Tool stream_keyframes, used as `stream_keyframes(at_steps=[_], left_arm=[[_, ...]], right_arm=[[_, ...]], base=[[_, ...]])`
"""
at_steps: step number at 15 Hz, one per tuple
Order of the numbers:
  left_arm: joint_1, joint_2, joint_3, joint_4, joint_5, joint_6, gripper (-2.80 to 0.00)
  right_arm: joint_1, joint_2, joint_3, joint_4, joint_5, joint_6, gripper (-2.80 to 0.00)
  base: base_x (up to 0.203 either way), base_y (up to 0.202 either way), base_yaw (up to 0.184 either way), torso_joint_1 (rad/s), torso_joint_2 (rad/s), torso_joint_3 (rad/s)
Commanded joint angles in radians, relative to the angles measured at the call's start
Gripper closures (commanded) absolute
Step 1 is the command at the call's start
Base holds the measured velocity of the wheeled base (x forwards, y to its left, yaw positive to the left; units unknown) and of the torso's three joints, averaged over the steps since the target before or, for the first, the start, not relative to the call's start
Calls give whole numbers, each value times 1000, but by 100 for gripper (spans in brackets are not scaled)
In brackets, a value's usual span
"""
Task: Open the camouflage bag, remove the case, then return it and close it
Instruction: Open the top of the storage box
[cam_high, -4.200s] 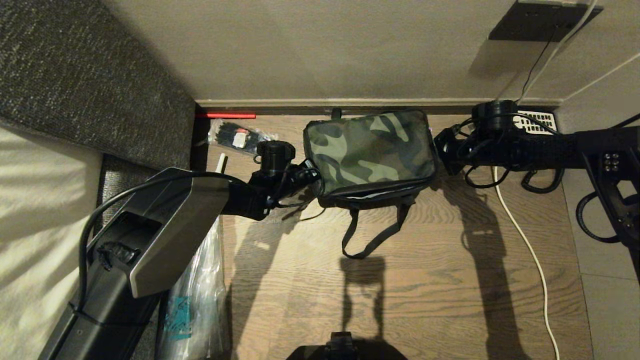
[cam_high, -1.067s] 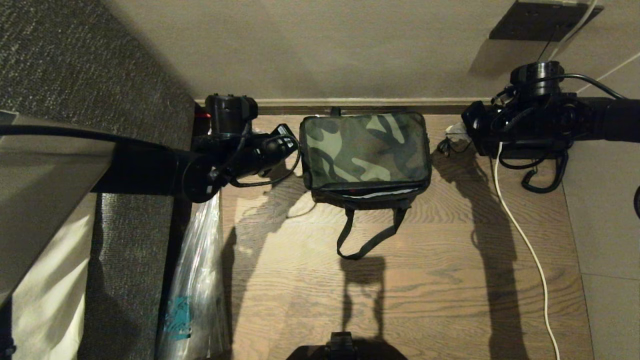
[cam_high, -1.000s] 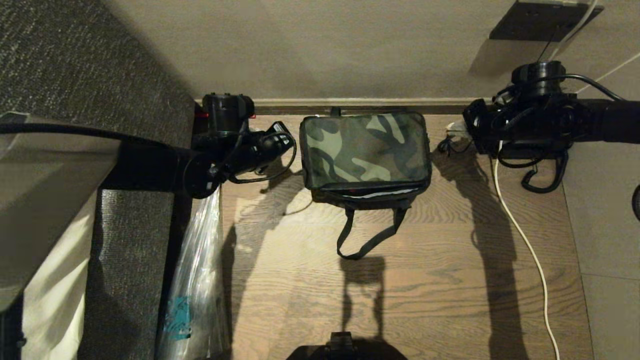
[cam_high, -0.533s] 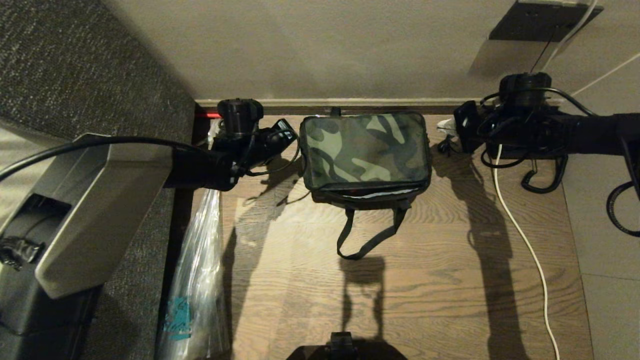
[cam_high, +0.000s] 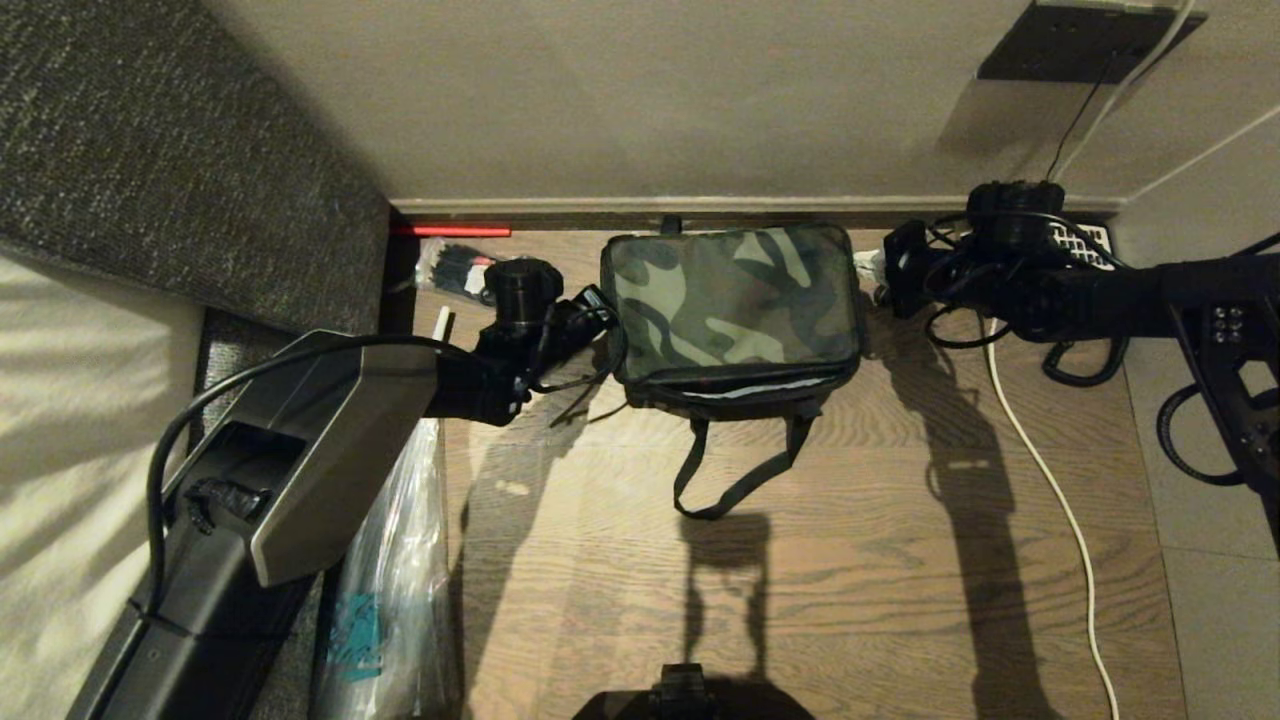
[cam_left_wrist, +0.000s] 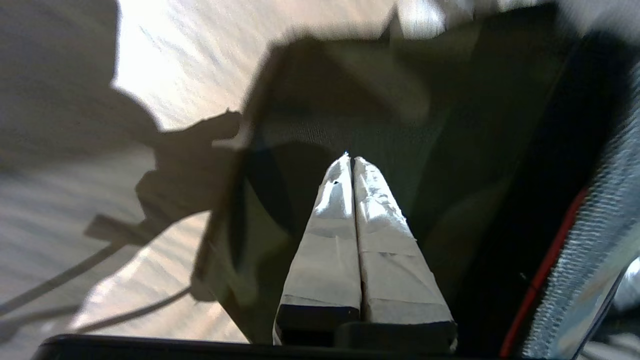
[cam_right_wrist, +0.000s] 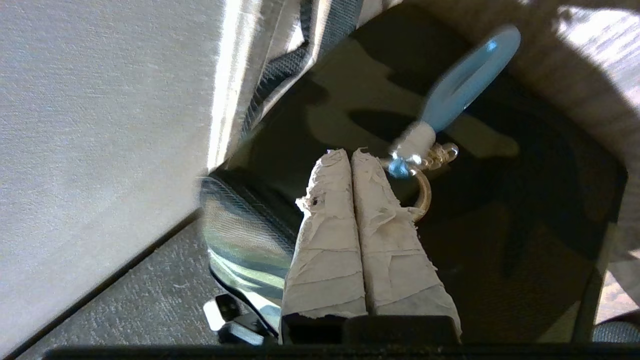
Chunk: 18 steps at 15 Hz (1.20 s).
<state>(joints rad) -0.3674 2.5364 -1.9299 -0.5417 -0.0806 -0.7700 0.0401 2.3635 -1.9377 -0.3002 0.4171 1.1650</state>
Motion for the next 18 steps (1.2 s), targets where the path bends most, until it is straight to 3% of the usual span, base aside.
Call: stream_keyframes(at_steps=[1, 7, 9, 15, 18], left_arm=[[-1, 27, 0, -3, -1, -6, 0], [-13, 32, 0, 11, -4, -9, 0], [-19, 24, 2, 28, -5, -9, 0], [-32, -27, 55, 81, -5, -41, 0], [-44, -58, 99, 82, -5, -44, 0]], right_arm=[[15, 36, -1, -5, 5, 8, 0], [34, 37, 2, 19, 31, 51, 0], [35, 27, 3, 91, 32, 50, 0], [56, -17, 2, 267, 31, -10, 0], [67, -31, 5, 290, 29, -15, 0]], base=[[0, 0, 0, 0, 0, 0], [0, 0, 0, 0, 0, 0], [0, 0, 0, 0, 0, 0], [0, 0, 0, 0, 0, 0], [0, 0, 0, 0, 0, 0]])
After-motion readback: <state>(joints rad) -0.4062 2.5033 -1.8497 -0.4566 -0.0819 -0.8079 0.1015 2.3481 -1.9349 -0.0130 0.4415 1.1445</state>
